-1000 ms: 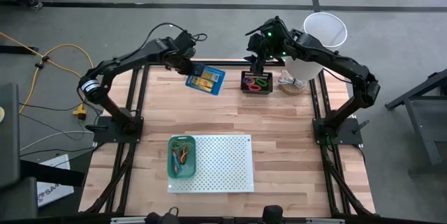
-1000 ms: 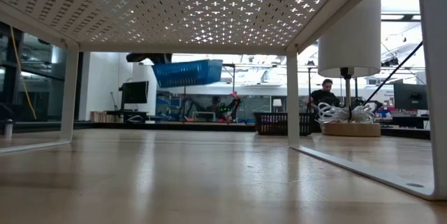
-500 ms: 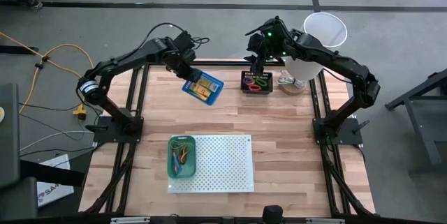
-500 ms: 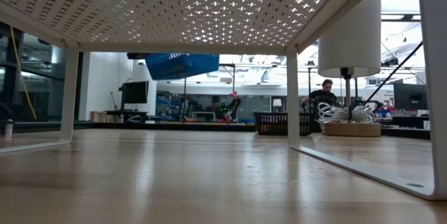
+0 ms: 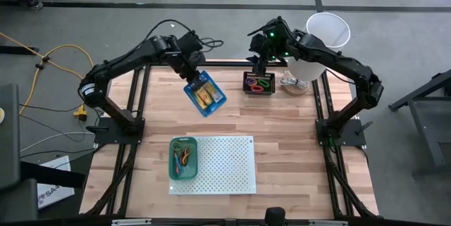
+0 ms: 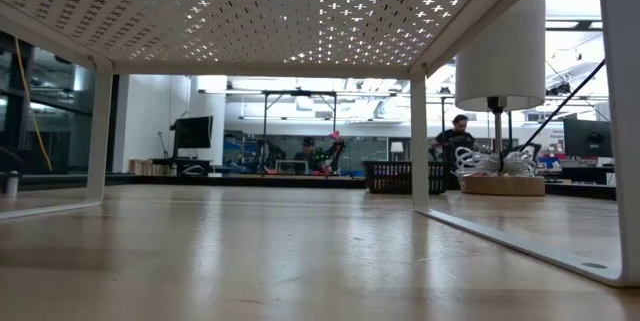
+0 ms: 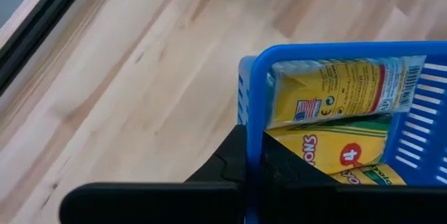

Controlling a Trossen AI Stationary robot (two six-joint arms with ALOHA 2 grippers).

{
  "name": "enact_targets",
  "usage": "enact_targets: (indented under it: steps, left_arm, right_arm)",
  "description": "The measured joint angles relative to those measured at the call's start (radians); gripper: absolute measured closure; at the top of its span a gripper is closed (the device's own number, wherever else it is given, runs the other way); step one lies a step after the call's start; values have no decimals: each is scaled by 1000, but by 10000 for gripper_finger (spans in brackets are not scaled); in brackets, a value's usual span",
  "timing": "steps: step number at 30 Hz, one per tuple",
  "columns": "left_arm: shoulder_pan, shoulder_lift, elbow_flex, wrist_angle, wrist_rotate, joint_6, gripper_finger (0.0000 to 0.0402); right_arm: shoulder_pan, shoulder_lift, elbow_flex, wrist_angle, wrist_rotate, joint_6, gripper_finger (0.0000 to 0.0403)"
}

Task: Pick & Place Office Desk Supplies
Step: Put the blue bin on the shelf

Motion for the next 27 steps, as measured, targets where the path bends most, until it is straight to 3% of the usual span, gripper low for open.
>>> enact_targets:
  steps: [15,27]
  left_arm:
    - [-180,37,24,66,2,101,401]
    - [-318,121,132,-69,7,40,401]
  right_arm:
    - [0,0,0,0,0,0,233]
    - [0,0,0,2,0,0,233]
